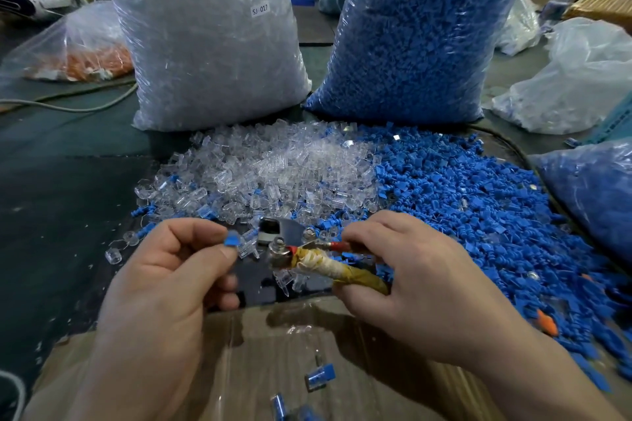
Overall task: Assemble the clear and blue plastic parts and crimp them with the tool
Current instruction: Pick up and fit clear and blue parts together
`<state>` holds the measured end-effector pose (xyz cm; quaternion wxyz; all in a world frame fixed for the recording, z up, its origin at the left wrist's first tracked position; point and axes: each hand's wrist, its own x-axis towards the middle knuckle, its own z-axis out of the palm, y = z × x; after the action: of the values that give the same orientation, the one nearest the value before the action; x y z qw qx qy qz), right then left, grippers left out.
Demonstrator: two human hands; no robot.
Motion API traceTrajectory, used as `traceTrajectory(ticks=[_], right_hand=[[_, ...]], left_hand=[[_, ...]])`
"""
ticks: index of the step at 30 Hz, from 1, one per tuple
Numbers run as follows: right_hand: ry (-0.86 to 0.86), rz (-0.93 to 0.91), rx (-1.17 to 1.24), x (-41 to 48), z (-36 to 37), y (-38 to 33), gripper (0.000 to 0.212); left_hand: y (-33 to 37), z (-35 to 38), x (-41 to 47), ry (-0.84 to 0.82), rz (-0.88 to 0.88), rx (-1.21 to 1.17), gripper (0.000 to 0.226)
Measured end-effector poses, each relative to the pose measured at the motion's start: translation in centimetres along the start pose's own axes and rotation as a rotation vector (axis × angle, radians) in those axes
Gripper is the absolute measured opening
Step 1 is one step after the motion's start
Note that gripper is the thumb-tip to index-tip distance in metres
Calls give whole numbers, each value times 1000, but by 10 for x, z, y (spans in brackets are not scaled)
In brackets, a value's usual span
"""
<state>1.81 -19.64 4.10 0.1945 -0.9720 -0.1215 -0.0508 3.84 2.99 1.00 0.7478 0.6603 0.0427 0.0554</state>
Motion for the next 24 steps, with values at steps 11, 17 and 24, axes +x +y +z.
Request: traceTrajectory(ticks=[11,17,24], right_hand=[[-15,175,-277,15,14,10,61],[137,-65,-142,5,12,-16,43],[176,-246,-102,2,21,-28,25]], left_hand=[[3,18,-18,-153,-168,391,19],[3,26,-24,-148,-152,417,34],[10,28,-32,-172,-51,337,23]])
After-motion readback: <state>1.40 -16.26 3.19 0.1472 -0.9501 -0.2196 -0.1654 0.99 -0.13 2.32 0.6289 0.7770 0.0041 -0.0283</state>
